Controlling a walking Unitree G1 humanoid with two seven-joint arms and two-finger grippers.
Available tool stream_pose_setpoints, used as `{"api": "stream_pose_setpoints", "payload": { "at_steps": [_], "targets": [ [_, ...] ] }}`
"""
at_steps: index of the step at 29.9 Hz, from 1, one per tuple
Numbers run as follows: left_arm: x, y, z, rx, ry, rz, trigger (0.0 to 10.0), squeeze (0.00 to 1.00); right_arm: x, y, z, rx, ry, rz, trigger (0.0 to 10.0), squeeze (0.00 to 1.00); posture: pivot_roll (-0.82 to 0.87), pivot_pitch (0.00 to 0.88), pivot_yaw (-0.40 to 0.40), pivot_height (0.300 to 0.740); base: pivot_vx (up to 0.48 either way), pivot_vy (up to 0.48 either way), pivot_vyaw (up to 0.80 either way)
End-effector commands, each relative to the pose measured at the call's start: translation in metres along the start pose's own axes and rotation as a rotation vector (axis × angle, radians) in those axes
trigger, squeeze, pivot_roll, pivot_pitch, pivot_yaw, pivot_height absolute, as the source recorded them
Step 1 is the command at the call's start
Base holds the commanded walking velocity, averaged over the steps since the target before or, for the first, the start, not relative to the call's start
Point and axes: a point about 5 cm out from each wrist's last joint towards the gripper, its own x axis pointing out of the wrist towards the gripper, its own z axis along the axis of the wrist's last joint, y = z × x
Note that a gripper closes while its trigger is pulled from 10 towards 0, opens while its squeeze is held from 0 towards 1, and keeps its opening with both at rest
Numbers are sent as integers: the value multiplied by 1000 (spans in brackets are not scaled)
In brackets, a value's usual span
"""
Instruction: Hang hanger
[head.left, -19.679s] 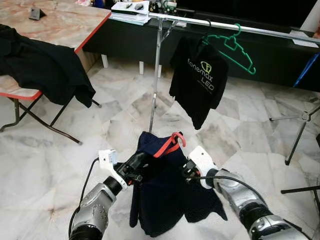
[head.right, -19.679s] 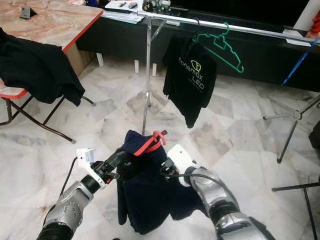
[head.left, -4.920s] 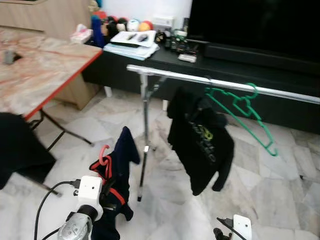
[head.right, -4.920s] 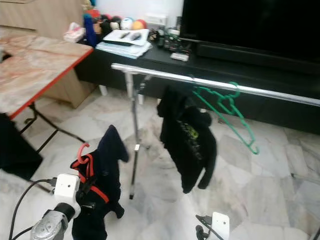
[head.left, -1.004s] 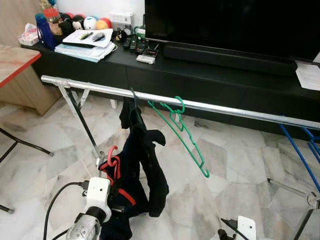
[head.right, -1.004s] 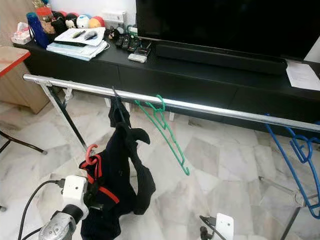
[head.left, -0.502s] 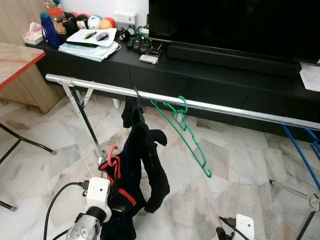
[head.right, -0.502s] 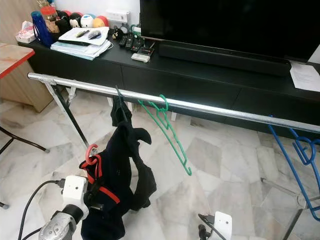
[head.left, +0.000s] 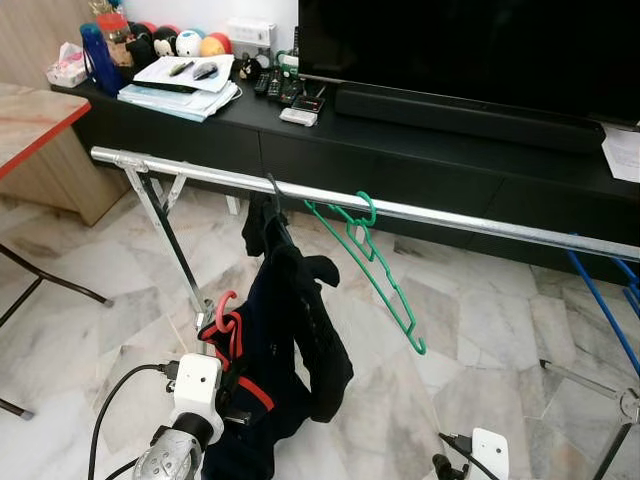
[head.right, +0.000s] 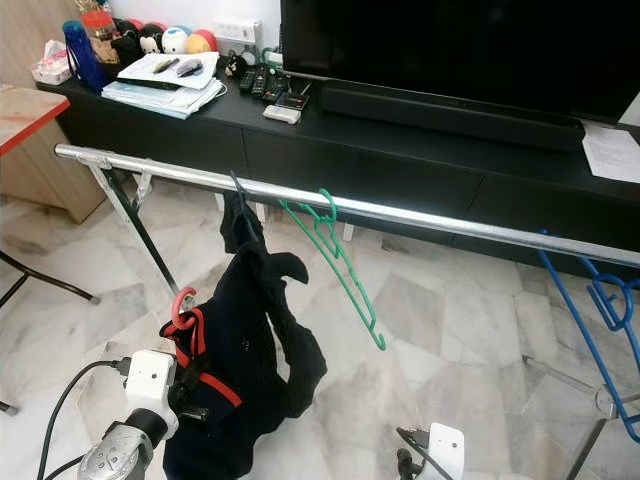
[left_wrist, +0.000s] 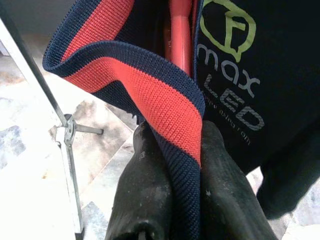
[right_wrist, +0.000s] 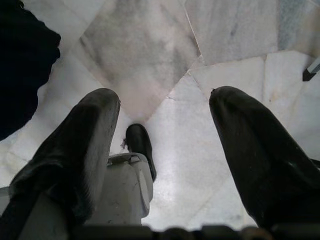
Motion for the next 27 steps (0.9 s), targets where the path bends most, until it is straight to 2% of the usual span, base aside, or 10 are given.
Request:
{"api": "stream_pose_setpoints", "payload": {
  "at_steps": [1,27],
  "targets": [
    [-3,2,2,-10,-25,10,10000,0,-2,-6,-9,4,28,-17,10000,0,-2,179,-34,740,-255,0,0],
    [-2,2,3,-8,-30,8,10000,0,-3,-8,-13,6,45,-25,10000,0,-3,173,-35,740,-249,0,0]
  ]
}}
